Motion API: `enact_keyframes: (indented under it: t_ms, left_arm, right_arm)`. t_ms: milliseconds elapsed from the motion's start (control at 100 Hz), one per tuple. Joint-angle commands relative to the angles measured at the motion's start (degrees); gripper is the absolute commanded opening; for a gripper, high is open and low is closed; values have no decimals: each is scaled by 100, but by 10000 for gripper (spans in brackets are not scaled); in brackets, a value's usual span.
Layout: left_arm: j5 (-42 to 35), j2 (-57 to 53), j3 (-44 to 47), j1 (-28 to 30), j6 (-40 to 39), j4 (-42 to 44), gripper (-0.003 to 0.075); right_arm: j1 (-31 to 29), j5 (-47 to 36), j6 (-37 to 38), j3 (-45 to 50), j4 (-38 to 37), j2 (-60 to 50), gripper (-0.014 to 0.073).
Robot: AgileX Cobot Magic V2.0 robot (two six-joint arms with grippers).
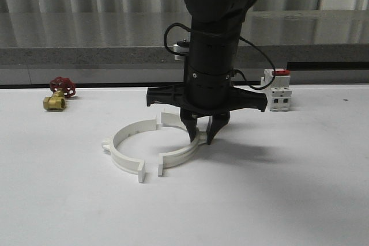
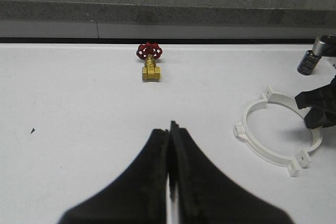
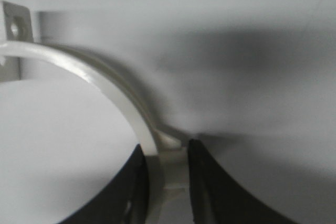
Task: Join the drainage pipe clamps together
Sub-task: 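Carry the clamp half over and lower it against the first half, then open the right gripper and lift it away from the ring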
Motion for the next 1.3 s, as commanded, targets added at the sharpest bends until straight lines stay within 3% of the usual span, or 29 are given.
enact_keyframes:
  t_ms: [0, 390, 490, 660, 750, 950, 1290]
  left_arm:
    - [-452, 32, -147, 5, -13, -4, -21]
    - [-452, 32, -147, 5, -13, -4, -21]
    - [-452, 32, -147, 5, -13, -4, -21]
    - [-452, 32, -147, 5, -13, -4, -21]
    - [-452, 32, -147, 5, -13, -4, -21]
    - [-452, 32, -147, 5, -13, -4, -21]
    - [-452, 32, -147, 5, -13, -4, -21]
  right_arm:
    - [52, -108, 10, -146, 50, -239, -15]
    - [99, -136, 10, -146, 313, -239, 11]
    - [99, -165, 10, -146, 456, -239, 119]
    - [99, -214, 10, -146, 564, -239, 384]
    - [99, -184, 10, -146, 564, -239, 449]
    - [99, -211, -156, -146, 558, -354, 458]
    - [-169, -306, -2010, -50, 554, -1416, 458]
